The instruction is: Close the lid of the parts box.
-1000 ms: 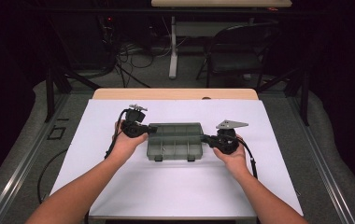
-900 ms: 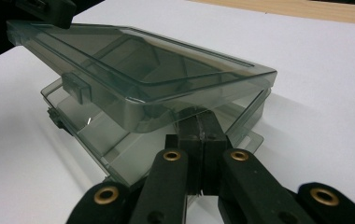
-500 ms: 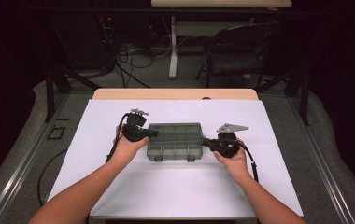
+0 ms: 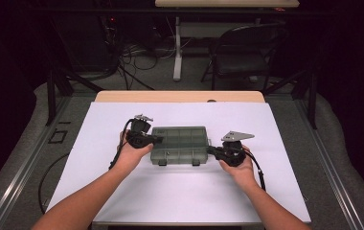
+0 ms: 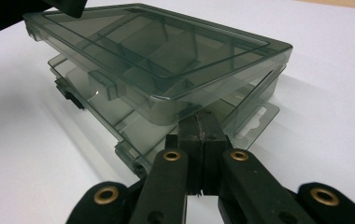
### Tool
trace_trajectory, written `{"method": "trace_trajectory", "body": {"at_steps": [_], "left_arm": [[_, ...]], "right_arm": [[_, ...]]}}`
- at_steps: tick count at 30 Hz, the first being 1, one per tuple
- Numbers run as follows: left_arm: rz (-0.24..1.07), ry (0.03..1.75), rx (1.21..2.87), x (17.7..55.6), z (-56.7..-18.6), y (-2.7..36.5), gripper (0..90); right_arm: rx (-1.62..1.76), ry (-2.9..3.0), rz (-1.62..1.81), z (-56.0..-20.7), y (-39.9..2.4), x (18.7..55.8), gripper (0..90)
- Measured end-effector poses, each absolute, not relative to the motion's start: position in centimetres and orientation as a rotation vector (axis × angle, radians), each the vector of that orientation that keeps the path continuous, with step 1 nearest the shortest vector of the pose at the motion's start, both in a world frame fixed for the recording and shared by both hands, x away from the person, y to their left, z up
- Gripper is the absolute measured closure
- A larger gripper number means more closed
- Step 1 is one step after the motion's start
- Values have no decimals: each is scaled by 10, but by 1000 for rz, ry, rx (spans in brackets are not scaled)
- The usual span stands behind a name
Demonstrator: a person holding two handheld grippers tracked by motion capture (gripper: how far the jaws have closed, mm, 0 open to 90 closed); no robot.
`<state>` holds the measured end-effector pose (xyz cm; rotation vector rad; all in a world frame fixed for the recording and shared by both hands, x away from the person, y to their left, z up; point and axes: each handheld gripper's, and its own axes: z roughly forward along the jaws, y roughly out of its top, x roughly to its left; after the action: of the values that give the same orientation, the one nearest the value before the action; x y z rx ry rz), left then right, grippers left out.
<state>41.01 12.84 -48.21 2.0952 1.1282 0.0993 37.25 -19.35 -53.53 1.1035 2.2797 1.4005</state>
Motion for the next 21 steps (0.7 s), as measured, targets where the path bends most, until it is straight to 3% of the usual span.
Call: {"method": "trace_trajectory", "body": {"at_steps": [21], "left_arm": [[85, 1114, 2108, 399, -495, 129, 900]], "right_arm": [[1135, 2256, 1381, -538, -207, 372, 900]]}}
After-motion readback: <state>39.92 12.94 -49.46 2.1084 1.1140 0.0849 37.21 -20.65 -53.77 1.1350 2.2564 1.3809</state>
